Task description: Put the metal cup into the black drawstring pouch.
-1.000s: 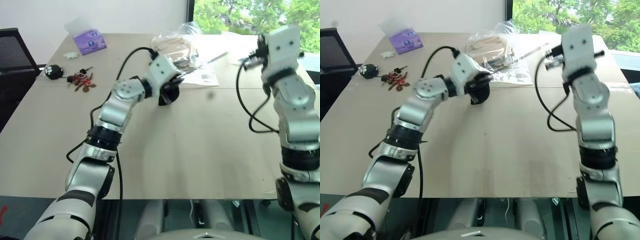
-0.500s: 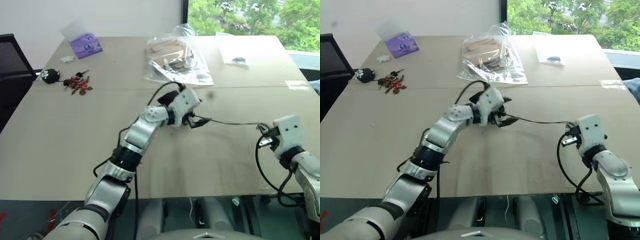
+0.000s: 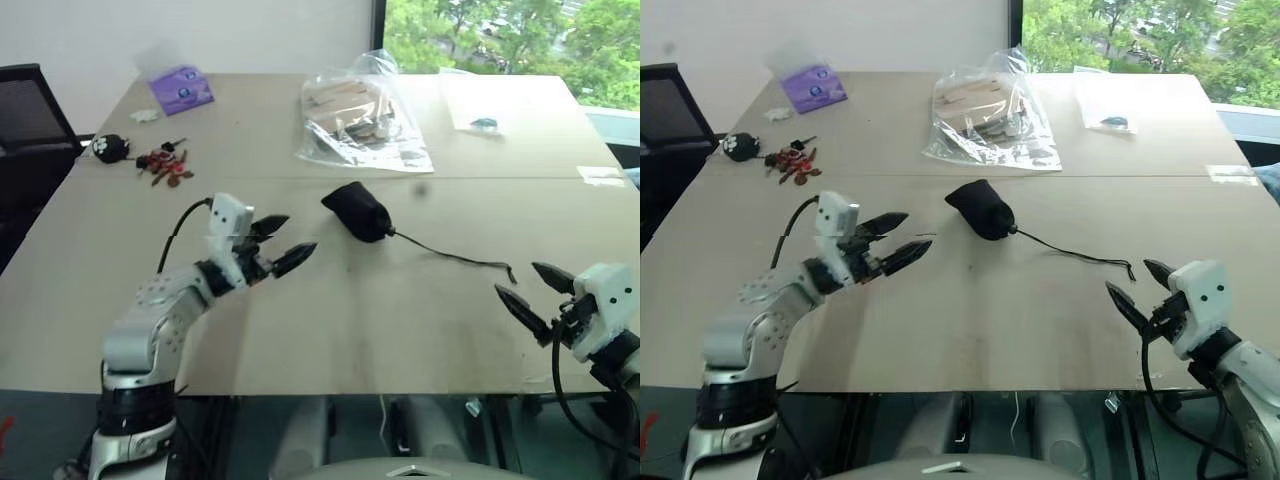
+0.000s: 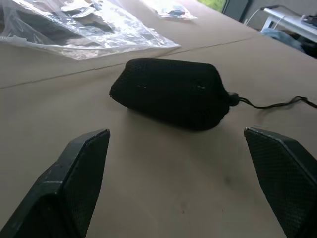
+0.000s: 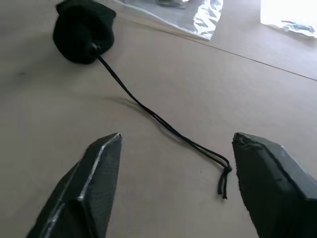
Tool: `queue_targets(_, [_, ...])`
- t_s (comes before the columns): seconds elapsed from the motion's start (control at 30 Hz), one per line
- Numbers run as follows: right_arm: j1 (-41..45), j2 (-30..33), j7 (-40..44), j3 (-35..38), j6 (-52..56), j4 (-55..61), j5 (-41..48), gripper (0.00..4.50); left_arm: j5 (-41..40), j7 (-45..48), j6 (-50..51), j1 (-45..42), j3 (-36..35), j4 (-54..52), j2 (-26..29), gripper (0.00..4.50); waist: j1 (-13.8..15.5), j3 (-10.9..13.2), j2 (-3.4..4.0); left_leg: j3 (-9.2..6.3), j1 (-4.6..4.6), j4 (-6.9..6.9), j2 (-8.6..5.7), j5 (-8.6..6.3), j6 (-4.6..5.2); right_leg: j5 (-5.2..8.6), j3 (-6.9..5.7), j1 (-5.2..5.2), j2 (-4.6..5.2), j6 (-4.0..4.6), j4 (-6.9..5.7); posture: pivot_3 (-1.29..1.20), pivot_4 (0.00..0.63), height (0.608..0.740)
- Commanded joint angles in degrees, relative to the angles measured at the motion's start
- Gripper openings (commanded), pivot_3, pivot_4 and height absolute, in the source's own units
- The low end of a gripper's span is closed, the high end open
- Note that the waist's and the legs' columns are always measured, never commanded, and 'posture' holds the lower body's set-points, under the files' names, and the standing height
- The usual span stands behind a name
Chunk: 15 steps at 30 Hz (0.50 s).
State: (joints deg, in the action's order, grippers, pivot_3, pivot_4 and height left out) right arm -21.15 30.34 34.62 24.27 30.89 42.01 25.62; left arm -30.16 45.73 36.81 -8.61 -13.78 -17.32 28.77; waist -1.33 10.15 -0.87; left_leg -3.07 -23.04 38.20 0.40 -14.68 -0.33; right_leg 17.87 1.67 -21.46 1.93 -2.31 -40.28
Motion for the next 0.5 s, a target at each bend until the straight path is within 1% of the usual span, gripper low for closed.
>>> queue_targets(0.03, [-0.34,-0.38,-1.15,2.25,-2.48,1.97,0.32,4.43,-1.67,-1.37,-2.03,2.96,-3.20,-5.24,0.98,4.50,0.53,0.00,0.00,-0.03,0.15,-0.04,0.01,0.00,0.00,0.00,-0.03,0.16,-0.01,0.00,0.14,0.00,0.150,0.740])
queue_targets(0.13, [-1.11,-0.46,-1.26,2.61,-2.66,2.07,1.23,4.43,-2.58,-2.80,-1.60,7.92,-5.65,-8.26,1.57,4.50,0.84,-0.01,-0.01,-0.13,0.20,-0.06,0.02,-0.01,0.01,0.00,-0.09,0.33,-0.01,0.00,0.34,0.00,0.150,0.740])
queue_targets(0.23, [-1.38,-0.33,-2.41,2.33,-2.73,2.48,0.53,4.43,-3.53,-4.09,-1.61,12.39,-7.80,-10.92,1.60,4.50,0.47,-0.02,0.00,-0.12,0.20,-0.12,0.03,-0.02,0.02,0.00,-0.05,0.32,0.07,0.00,0.39,0.00,0.150,0.740])
queue_targets(0.4, [-1.88,-0.20,-3.73,1.21,-2.23,3.16,0.17,4.43,-5.31,-5.90,-1.46,15.25,-8.81,-13.56,1.82,4.50,0.83,-0.02,0.00,-0.14,0.21,-0.23,0.06,-0.02,0.01,0.00,-0.09,0.29,0.11,0.01,0.41,0.00,0.150,0.740])
queue_targets(0.5, [-0.84,-0.12,-5.42,0.98,-1.30,3.68,-0.12,4.43,-5.43,-7.41,-2.05,17.26,-9.17,-15.07,0.98,4.50,0.78,-0.03,-0.01,-0.08,0.21,-0.23,0.03,-0.03,0.02,0.00,-0.05,0.30,0.09,0.01,0.44,0.00,0.150,0.740])
